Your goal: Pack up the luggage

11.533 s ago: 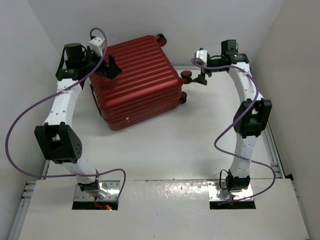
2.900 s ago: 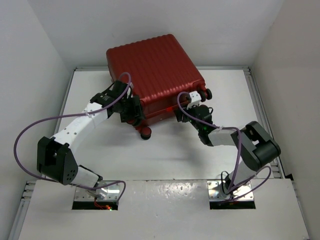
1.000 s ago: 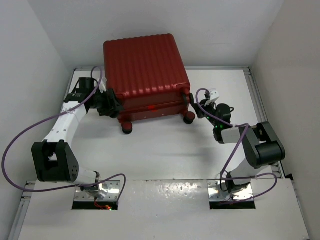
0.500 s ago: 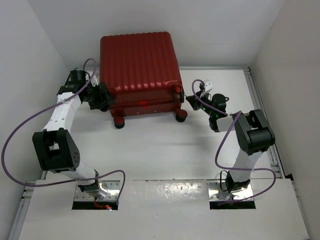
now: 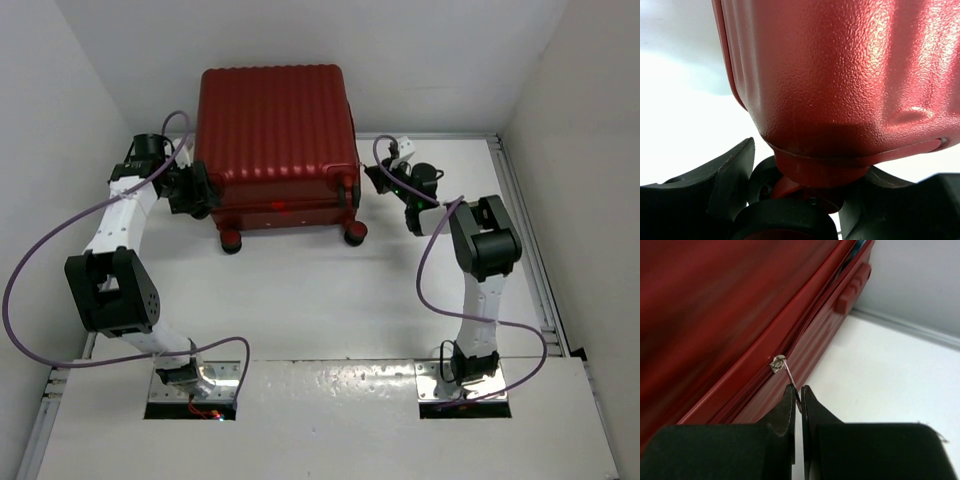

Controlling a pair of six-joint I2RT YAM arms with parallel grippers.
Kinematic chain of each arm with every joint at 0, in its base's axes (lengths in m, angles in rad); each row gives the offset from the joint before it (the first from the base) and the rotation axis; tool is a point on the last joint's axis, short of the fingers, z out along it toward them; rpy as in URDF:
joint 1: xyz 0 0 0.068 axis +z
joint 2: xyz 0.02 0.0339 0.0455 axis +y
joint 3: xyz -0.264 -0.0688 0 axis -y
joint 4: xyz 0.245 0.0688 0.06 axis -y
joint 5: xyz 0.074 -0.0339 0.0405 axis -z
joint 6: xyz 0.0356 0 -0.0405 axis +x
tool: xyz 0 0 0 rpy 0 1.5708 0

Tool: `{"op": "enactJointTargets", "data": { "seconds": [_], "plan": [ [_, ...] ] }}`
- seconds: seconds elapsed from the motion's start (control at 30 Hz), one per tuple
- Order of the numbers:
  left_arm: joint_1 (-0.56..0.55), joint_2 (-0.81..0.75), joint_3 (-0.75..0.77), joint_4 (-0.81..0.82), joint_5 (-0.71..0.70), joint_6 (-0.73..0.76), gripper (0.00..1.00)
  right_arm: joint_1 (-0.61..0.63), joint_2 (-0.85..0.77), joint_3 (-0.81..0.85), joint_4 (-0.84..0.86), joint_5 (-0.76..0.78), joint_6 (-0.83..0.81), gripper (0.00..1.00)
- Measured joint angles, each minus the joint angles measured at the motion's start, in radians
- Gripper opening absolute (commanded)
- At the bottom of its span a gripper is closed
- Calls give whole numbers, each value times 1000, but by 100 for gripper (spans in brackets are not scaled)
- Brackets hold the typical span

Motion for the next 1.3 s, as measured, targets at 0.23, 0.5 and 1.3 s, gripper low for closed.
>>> {"op": "enactJointTargets", "data": {
  "seconds": [0.23, 0.5, 1.3],
  "plan": [
    [21, 40, 44, -19, -10, 40, 0, 11, 185, 237, 19, 37, 3, 0],
    [35, 60, 66, -27, -10, 63, 0, 27, 370, 509, 20, 122, 10, 0],
    [39, -1, 18, 57, -9, 47, 72, -10, 669, 879, -43, 332, 6, 56]
  ]
}}
